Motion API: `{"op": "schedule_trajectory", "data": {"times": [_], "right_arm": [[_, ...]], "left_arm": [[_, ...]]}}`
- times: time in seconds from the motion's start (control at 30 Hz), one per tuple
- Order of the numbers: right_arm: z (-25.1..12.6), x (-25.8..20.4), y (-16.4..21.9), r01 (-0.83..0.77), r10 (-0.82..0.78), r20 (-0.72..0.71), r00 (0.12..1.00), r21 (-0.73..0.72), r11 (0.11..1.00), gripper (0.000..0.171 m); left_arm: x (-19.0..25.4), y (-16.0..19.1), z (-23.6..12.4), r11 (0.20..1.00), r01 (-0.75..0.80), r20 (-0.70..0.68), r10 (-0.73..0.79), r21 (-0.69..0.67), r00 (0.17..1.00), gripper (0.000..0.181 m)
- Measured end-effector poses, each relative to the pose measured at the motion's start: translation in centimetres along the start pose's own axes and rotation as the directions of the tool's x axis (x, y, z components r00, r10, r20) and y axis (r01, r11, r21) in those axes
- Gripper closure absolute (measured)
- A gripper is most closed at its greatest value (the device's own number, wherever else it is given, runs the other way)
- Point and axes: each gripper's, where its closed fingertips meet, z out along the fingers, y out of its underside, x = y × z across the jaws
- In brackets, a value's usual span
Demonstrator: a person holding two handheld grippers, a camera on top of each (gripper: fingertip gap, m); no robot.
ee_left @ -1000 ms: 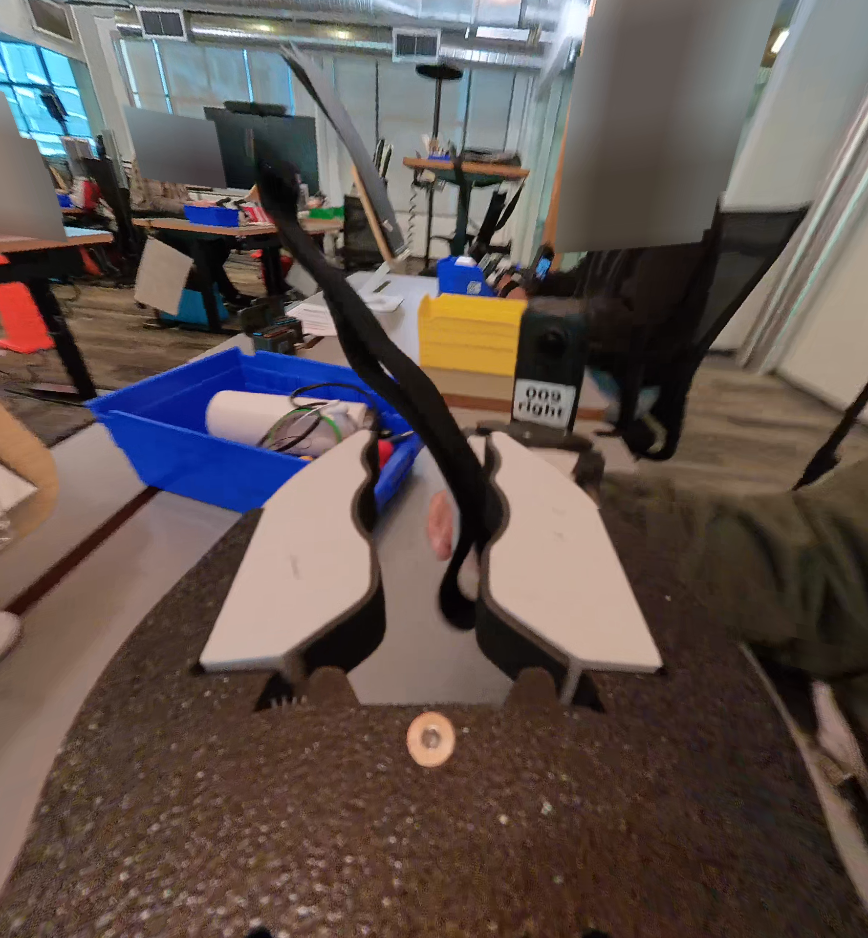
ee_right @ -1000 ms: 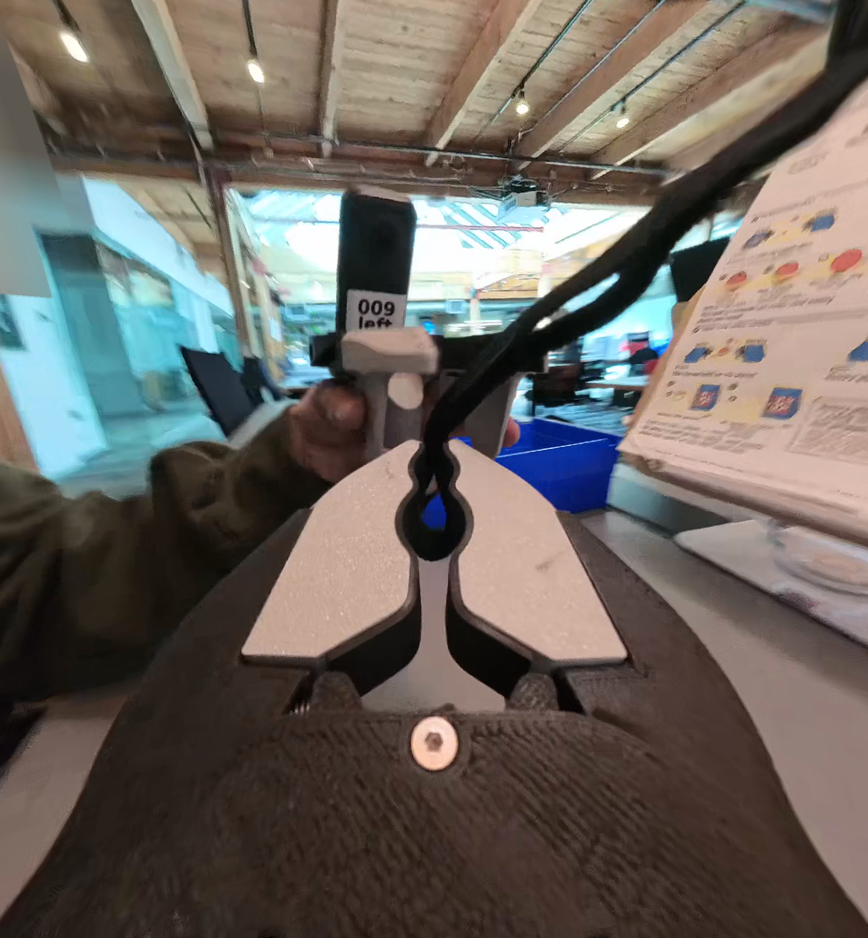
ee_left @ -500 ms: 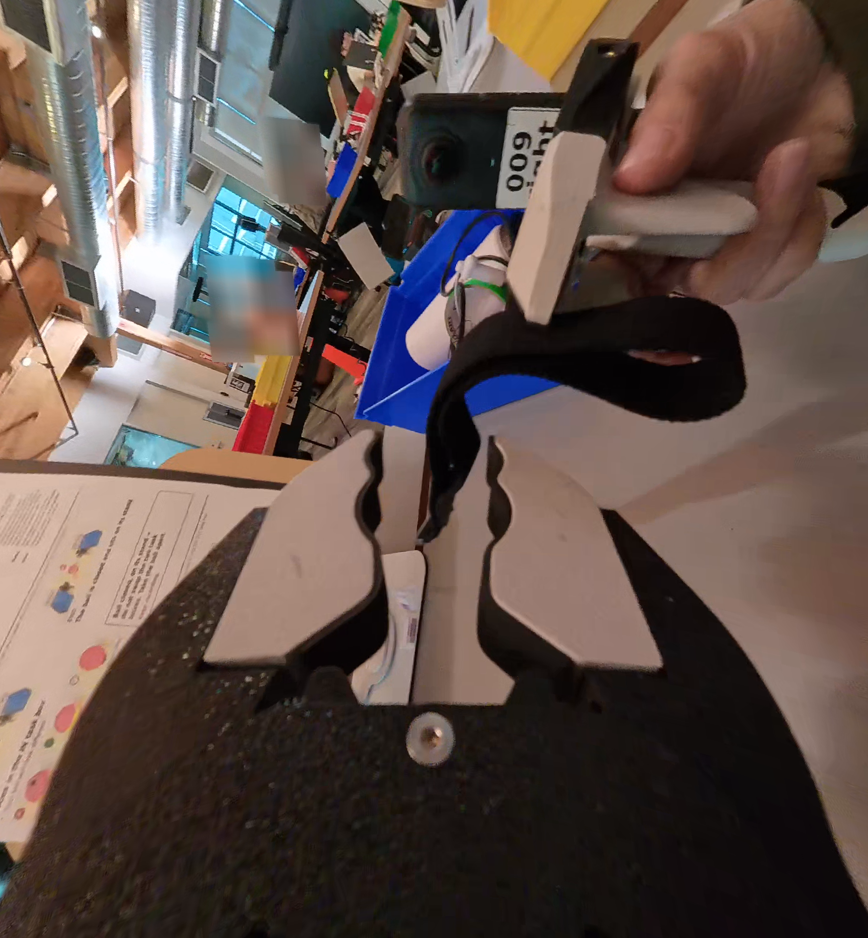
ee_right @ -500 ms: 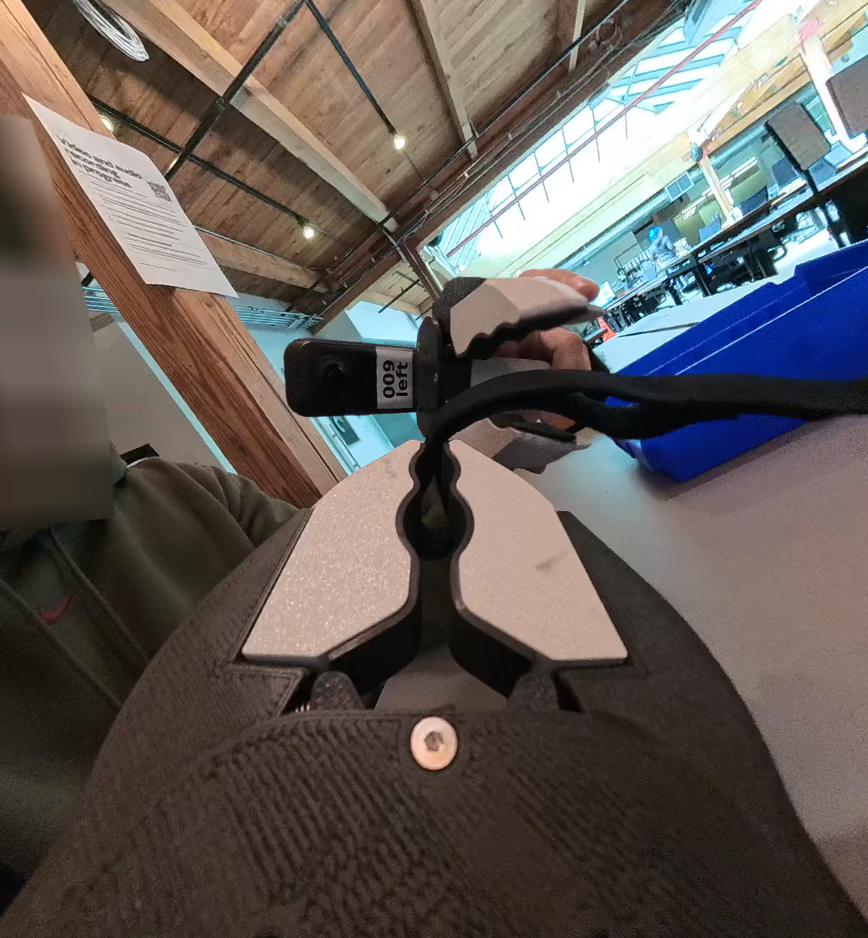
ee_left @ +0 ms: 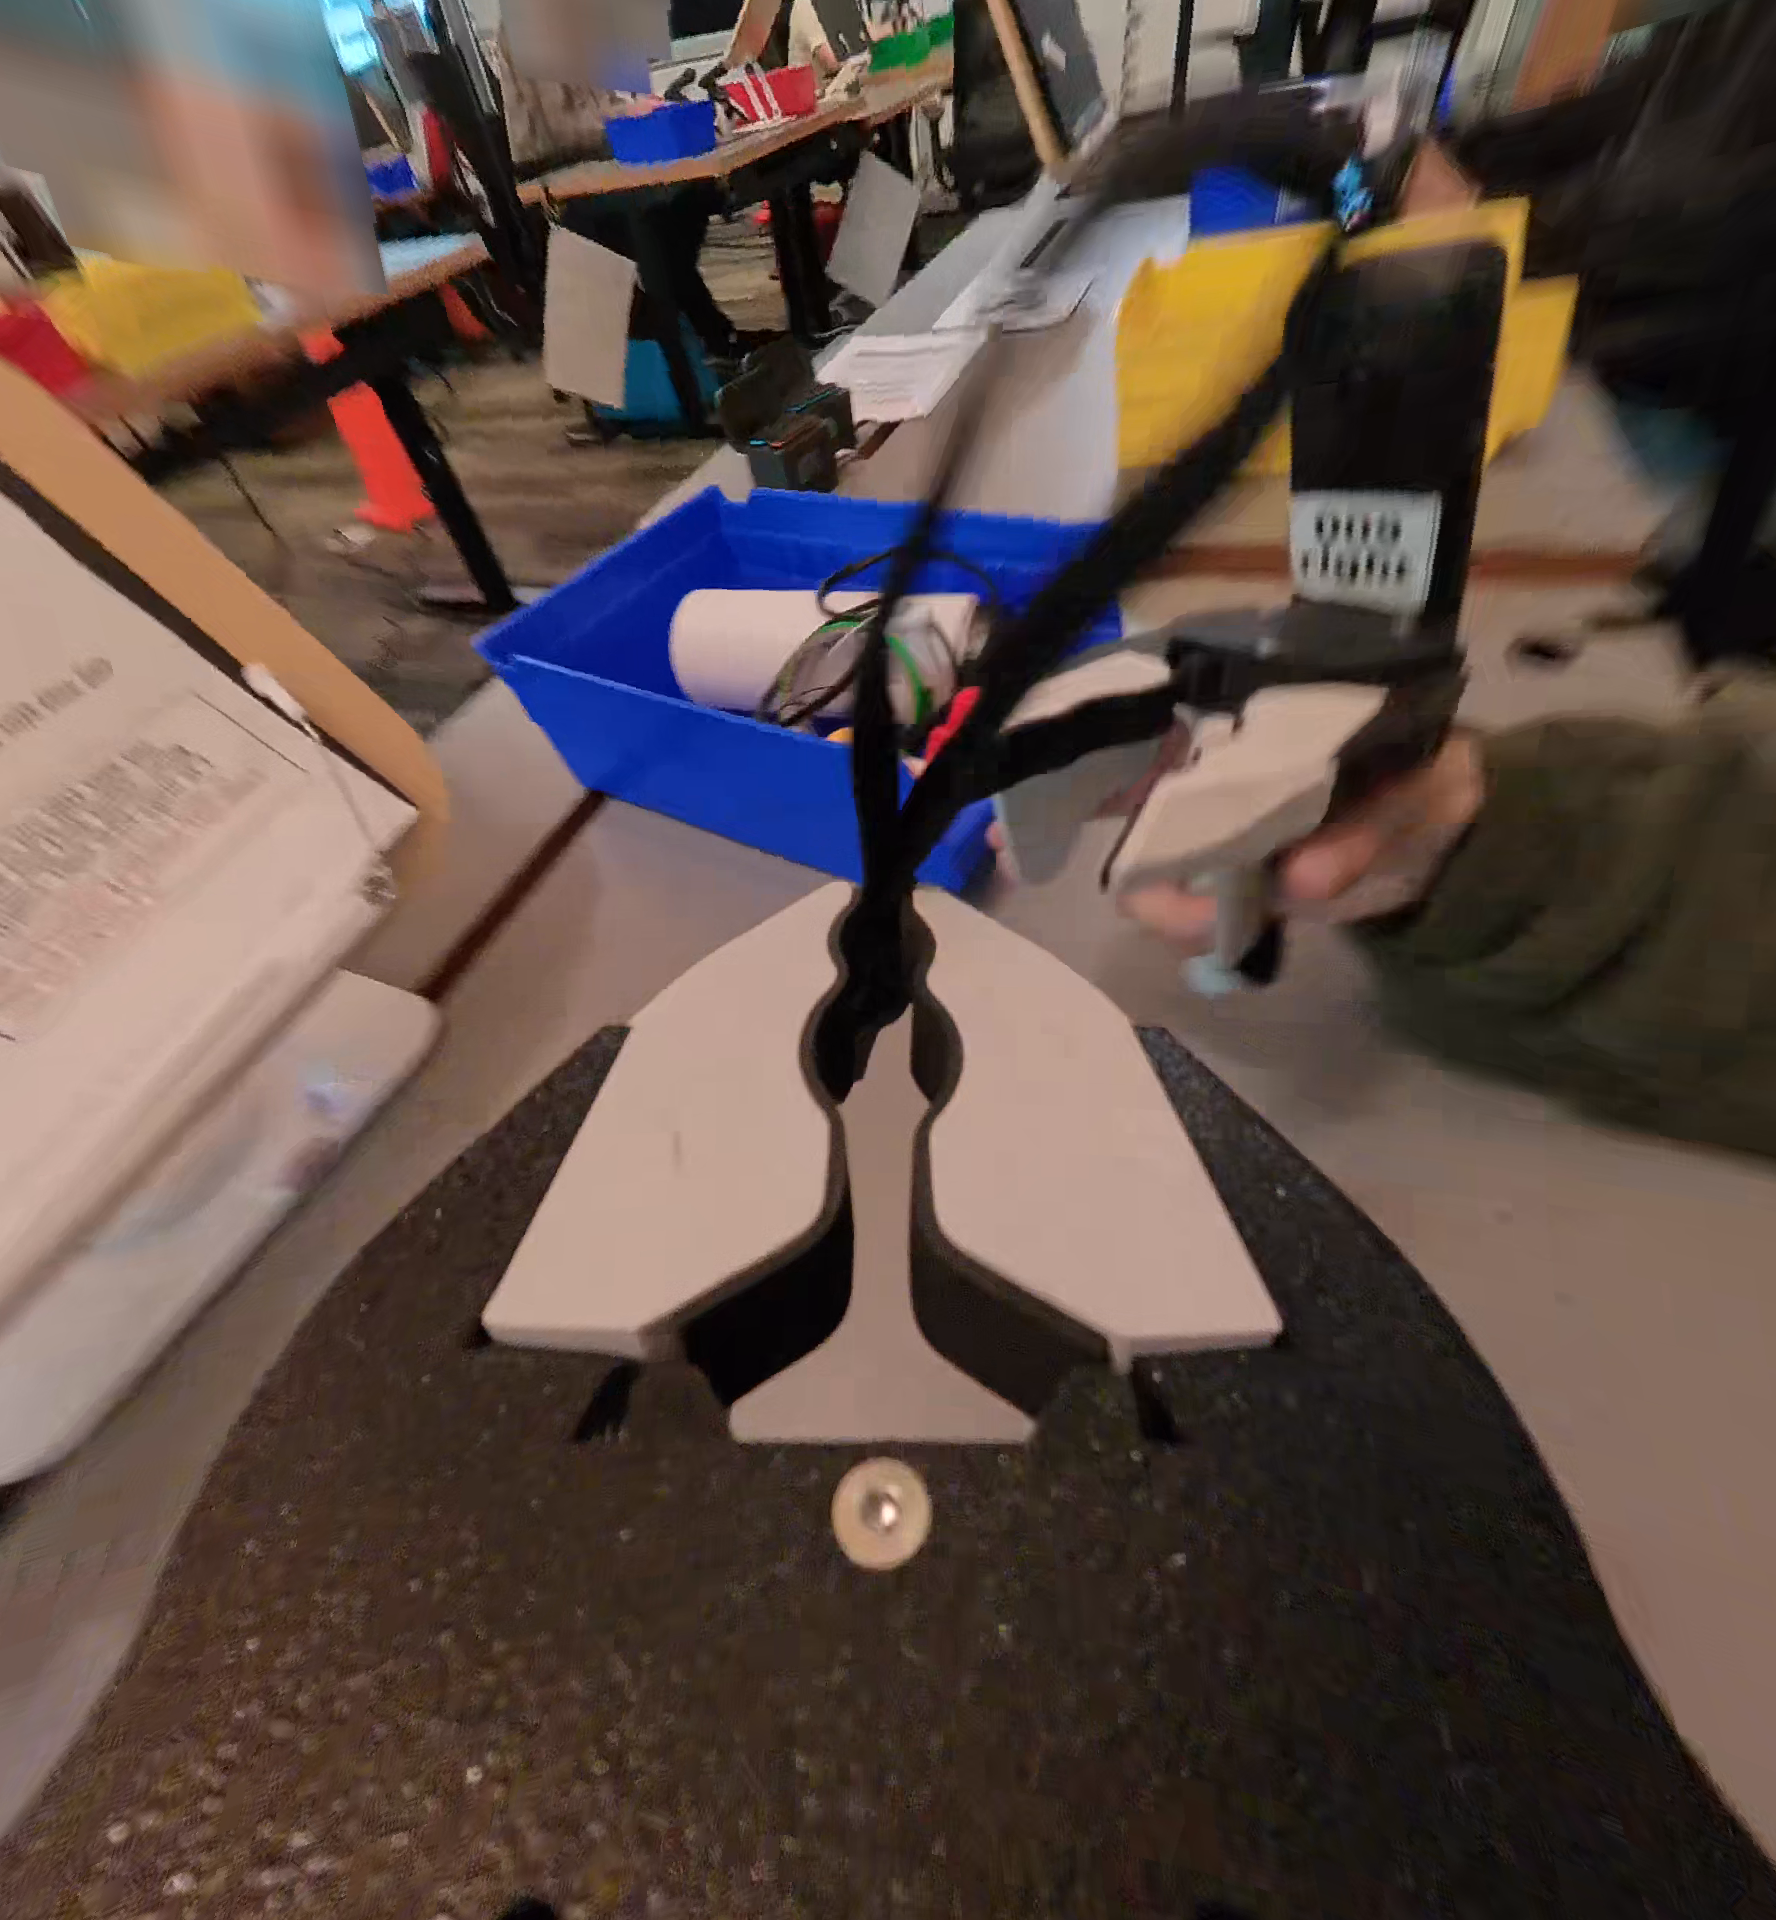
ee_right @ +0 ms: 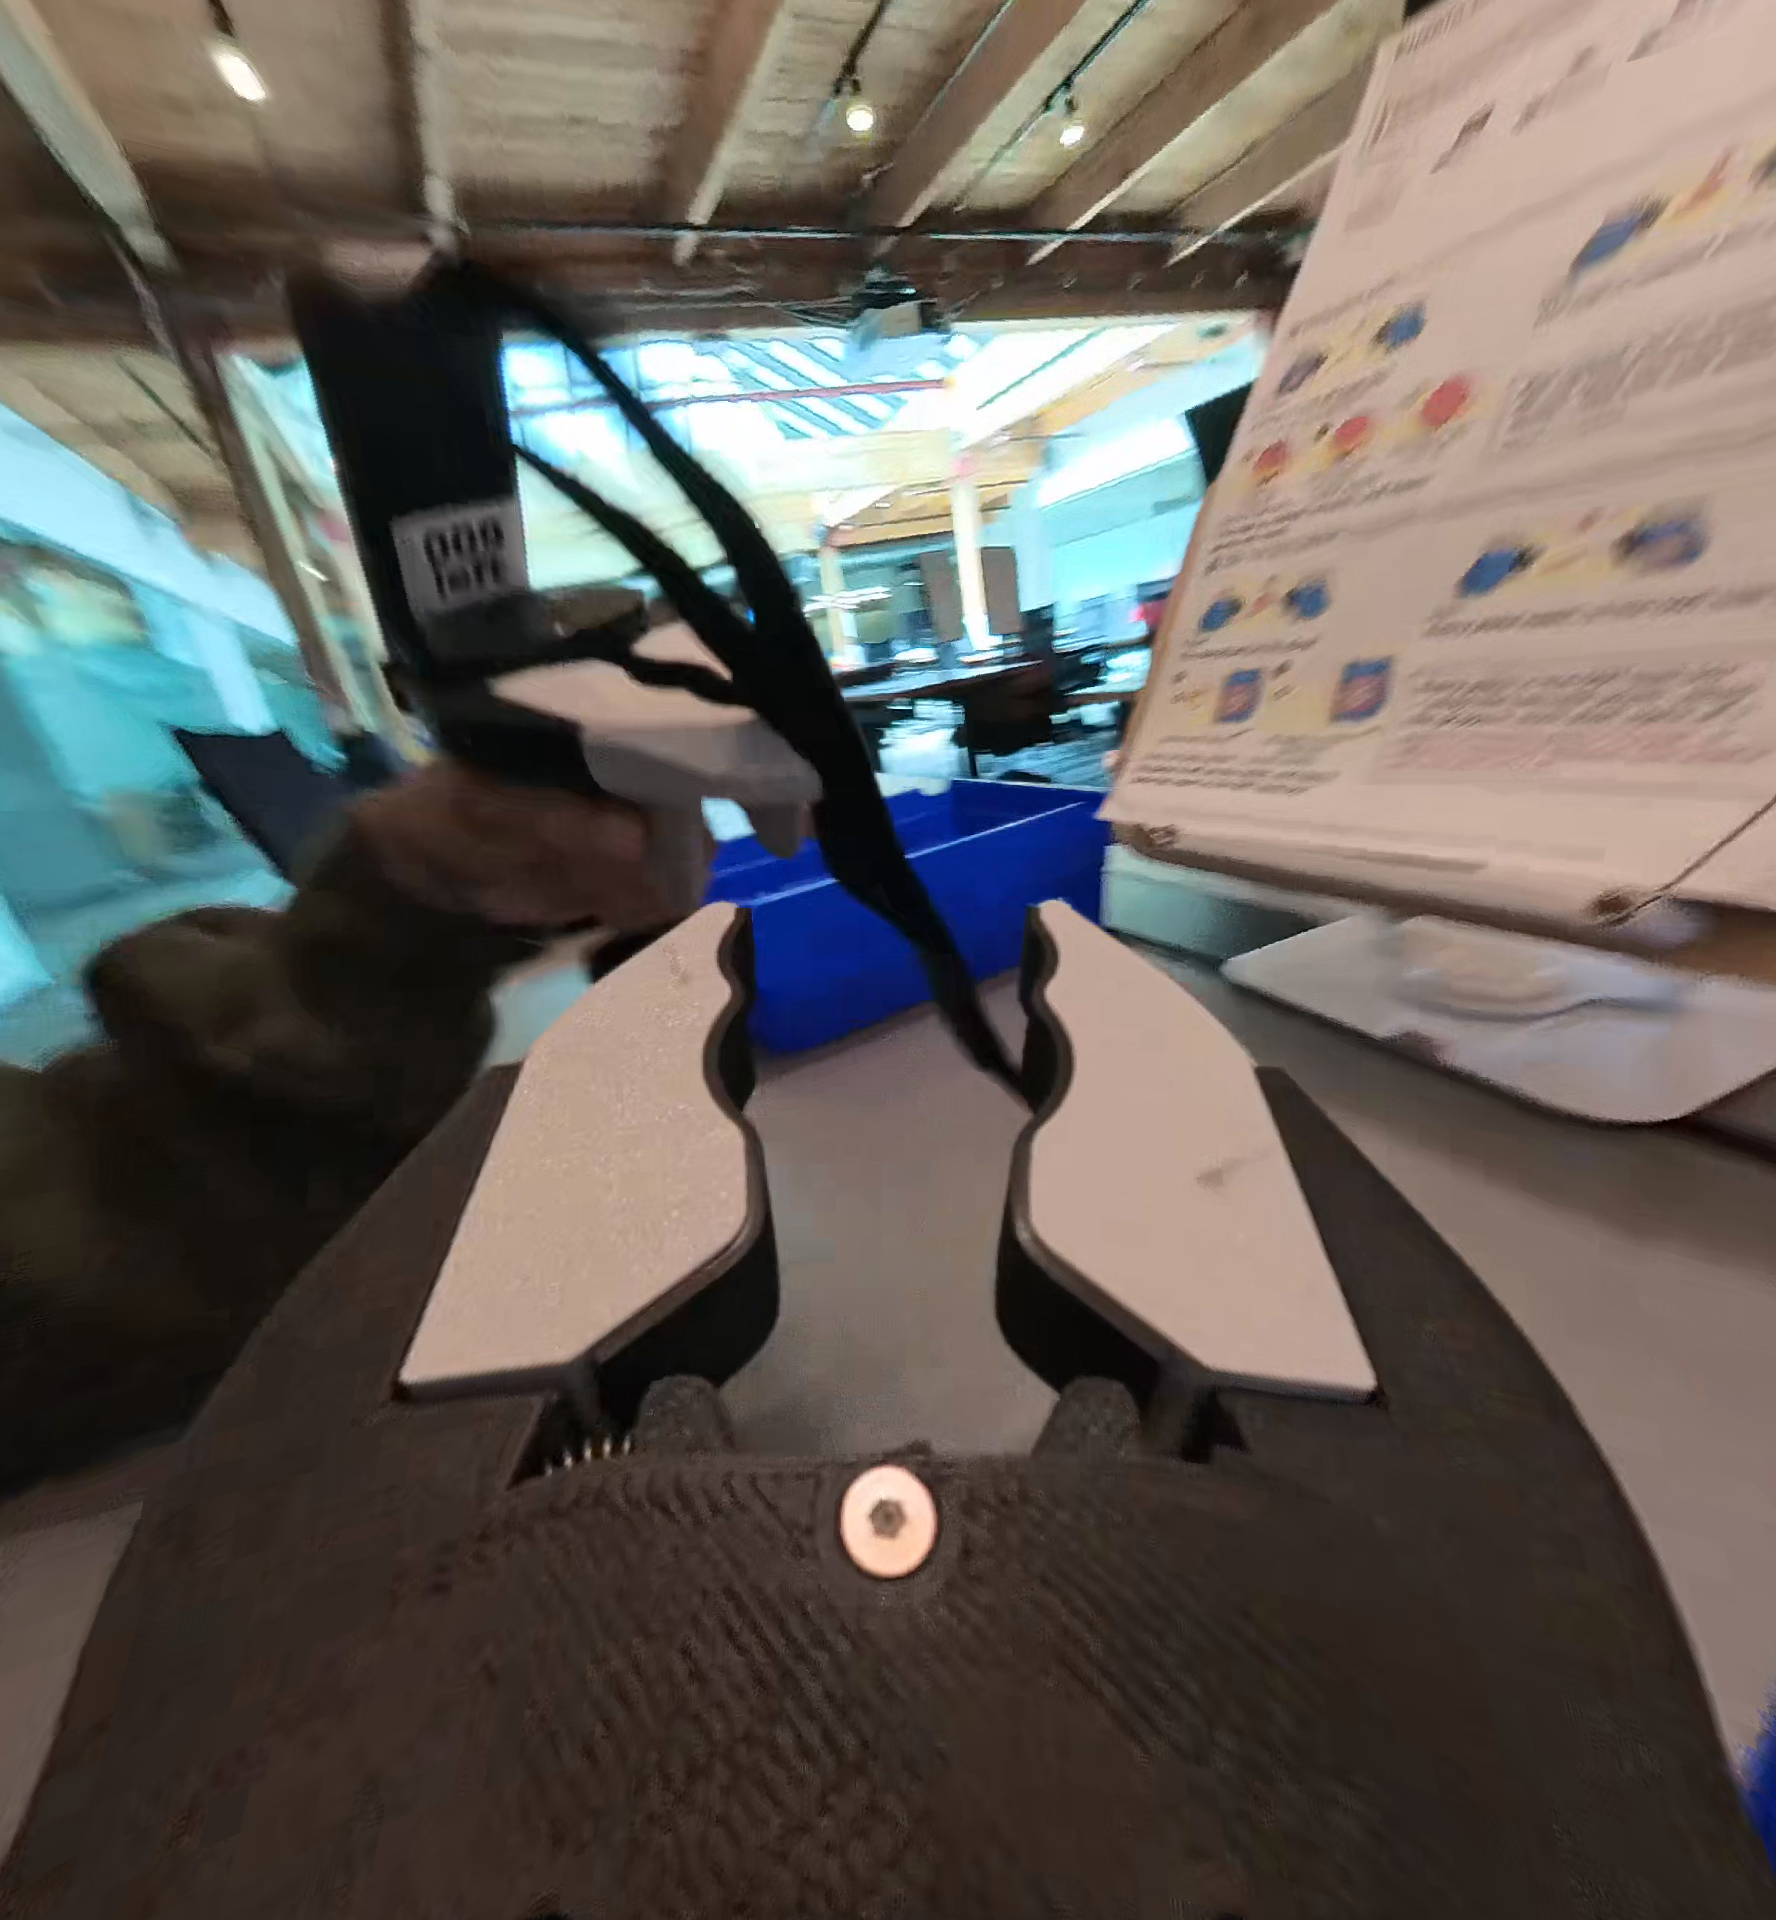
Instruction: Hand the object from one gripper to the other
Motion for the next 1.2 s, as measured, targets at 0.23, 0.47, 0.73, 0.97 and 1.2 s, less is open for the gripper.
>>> {"op": "schedule_trajectory", "data": {"times": [0.23, 0.47, 0.73, 0.97, 1.2], "right_arm": [[1.9, -2.3, 1.8, 0.196, -0.194, 0.025, 0.981, -0.094, 0.976, 0.128], [2.1, -3.5, 2.3, 0.077, -0.062, 0.126, 0.990, -0.117, 0.990, 0.167], [1.2, -1.1, -0.3, -0.516, 0.495, 0.203, 0.845, 0.067, 0.854, 0.167], [-0.1, 0.7, -1.2, -0.750, 0.696, 0.300, 0.652, 0.119, 0.651, 0.167], [-0.1, 0.8, -0.6, -0.838, 0.778, 0.338, 0.529, 0.063, 0.542, 0.167]], "left_arm": [[1.9, -0.6, -1.0, 0.946, 0.322, -0.214, -0.320, -0.028, 0.923, 0.177], [1.4, 0.2, -0.5, 0.945, 0.323, -0.181, -0.327, -0.052, 0.928, 0.175], [0.4, -0.7, -0.5, 0.982, -0.186, 0.032, 0.185, 0.043, 0.982, 0.138], [2.6, -0.1, 0.7, 0.592, -0.805, 0.148, 0.800, -0.037, 0.582, 0.138], [2.2, 1.6, 3.5, 0.367, -0.901, 0.143, 0.929, -0.233, 0.342, 0.142]]}}
